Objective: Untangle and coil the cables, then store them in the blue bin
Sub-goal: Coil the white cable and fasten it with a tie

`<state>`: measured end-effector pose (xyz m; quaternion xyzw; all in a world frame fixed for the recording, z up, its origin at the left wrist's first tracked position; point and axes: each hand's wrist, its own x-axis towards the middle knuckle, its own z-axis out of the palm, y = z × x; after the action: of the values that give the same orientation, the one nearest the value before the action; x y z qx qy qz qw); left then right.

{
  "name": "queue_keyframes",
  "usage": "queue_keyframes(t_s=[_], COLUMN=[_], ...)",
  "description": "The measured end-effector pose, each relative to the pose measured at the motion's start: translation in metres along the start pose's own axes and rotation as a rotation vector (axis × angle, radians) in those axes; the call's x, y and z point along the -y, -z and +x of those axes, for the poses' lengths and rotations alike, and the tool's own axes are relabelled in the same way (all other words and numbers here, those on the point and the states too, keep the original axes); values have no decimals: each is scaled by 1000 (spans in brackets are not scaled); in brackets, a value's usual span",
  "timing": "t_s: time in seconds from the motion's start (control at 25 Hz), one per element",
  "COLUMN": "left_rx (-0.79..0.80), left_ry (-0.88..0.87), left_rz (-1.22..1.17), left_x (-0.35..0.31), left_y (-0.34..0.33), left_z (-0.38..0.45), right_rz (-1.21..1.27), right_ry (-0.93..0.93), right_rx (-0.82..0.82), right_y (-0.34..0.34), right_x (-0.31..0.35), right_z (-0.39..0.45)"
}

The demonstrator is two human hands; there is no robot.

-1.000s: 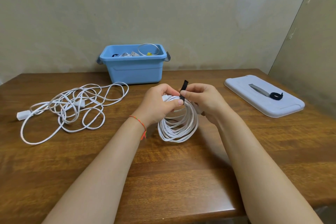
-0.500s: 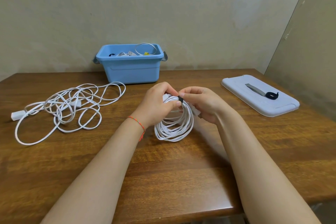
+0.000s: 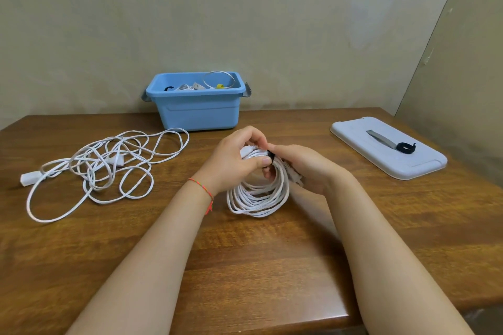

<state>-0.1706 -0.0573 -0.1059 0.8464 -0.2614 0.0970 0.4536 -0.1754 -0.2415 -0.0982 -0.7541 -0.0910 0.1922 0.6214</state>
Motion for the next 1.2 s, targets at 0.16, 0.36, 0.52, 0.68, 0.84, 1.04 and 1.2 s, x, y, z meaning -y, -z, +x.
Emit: queue_keyframes(t_s=[0.16, 0.36, 0.52, 0.68, 0.84, 1.04, 1.2], left_rx=[-121, -432, -288, -242, -254, -449, -457], left_ry=[10, 70, 114, 131, 149, 355, 416], left_rz=[10, -60, -167, -260, -257, -310, 9], left_x=[9, 10, 5, 4, 5, 5, 32], left_y=[2, 4, -8, -12, -14, 11, 71], left_z=[2, 4, 4, 3, 2, 22, 58], right_rz=[310, 523, 475, 549, 488, -313, -1110], right_ry=[5, 63, 72, 47, 118, -37, -91], right_rx=[41, -61, -111, -172, -266, -292, -101], right_y=[-2, -4, -12, -22, -24, -12, -12], right_x=[-5, -4, -6, -4, -6, 38, 120], right_z=[4, 11, 13, 14, 19, 32, 57])
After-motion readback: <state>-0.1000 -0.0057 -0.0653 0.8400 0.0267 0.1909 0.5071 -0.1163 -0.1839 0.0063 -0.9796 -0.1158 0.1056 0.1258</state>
